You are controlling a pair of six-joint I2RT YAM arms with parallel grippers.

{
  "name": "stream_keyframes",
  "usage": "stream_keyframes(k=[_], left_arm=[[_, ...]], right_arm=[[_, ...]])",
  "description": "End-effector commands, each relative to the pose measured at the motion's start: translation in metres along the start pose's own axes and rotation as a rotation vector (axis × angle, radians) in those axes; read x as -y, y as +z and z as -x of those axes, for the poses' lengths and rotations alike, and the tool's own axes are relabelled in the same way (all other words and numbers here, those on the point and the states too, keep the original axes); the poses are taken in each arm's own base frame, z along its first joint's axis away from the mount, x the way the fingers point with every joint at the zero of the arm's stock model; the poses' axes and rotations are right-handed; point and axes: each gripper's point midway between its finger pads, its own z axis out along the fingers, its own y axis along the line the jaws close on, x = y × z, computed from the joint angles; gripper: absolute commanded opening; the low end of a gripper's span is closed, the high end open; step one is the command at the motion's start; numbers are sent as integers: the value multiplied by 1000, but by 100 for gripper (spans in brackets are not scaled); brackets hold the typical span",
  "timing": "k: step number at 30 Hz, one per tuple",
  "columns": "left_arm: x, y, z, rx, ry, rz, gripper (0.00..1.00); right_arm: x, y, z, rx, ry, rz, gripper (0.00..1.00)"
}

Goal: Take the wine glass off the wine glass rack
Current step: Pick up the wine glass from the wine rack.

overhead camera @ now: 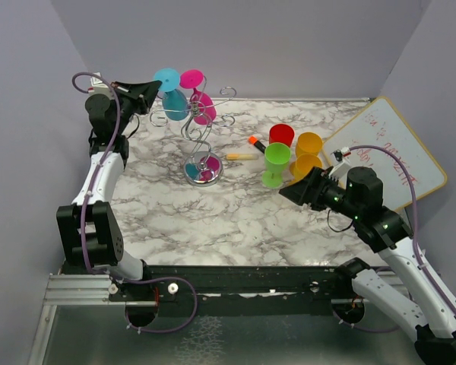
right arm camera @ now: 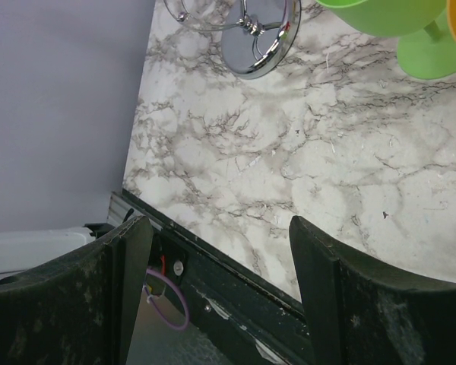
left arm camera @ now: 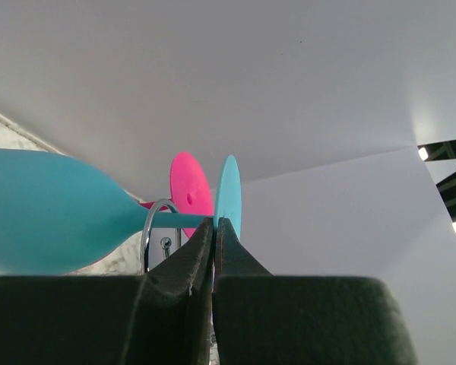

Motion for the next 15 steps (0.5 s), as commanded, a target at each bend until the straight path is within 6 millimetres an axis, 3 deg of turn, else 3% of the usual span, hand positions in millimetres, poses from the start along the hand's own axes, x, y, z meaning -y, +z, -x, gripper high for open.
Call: stream_keyframes(k=[1, 7, 15], left_arm=[[16, 0, -6, -32, 52, -41, 0], [18, -13, -18, -60, 82, -40, 0], [38, -29, -24, -66, 89, -53, 0]], right_arm=[[-2, -2, 5, 29, -14, 0, 78], [-5, 0, 7, 42, 5, 14, 78], [-6, 0, 4, 23, 16, 20, 78]])
